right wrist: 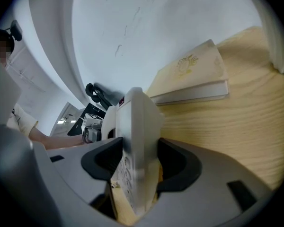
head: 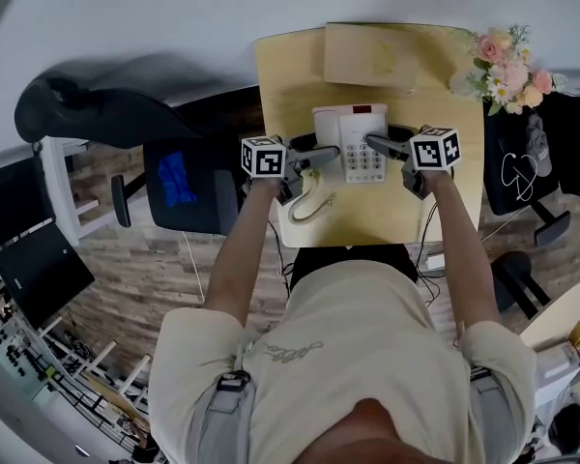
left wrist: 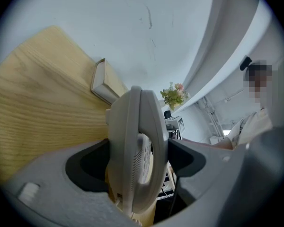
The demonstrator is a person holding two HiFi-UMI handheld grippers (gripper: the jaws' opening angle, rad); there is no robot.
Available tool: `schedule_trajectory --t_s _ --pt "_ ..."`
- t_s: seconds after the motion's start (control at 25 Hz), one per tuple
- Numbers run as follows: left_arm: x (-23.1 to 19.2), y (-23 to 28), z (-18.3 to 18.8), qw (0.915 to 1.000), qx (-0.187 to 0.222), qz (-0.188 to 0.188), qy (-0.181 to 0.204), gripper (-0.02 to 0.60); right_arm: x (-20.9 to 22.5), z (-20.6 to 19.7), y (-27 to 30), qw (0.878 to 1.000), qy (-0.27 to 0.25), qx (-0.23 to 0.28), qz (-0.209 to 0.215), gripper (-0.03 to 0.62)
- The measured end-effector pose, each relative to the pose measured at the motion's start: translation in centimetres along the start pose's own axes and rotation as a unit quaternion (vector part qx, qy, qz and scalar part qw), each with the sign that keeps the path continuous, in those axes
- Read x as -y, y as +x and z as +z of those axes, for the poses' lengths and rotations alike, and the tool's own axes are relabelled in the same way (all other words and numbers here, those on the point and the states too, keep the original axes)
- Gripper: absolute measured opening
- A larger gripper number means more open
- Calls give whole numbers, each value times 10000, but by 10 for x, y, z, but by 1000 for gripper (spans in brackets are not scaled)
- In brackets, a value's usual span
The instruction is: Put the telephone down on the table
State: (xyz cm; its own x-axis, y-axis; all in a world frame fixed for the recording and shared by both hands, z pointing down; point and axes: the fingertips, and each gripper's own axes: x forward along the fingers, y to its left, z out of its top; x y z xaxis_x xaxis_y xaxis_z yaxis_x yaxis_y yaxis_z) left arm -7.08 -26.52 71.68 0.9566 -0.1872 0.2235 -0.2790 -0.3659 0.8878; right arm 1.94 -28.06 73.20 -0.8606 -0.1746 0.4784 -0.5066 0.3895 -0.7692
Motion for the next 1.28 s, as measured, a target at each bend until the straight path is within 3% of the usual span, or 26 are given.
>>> schedule_trajectory --t_s 0.24,0.8,1.04,1.28 --pt "-13 5 -5 9996 -257 81 -90 379 12 -9 6 9997 199 -147 -65 230" --pt "-29 10 -1 9964 -131 173 -816 379 31 -8 14 9983 506 -50 -272 233" --pt "-29 10 -2 9963 -232 200 -804 379 32 -7 13 9985 392 -158 -350 233" --pt "-29 6 0 9956 -214 606 -677 379 30 -3 10 9963 -187 -372 -748 233"
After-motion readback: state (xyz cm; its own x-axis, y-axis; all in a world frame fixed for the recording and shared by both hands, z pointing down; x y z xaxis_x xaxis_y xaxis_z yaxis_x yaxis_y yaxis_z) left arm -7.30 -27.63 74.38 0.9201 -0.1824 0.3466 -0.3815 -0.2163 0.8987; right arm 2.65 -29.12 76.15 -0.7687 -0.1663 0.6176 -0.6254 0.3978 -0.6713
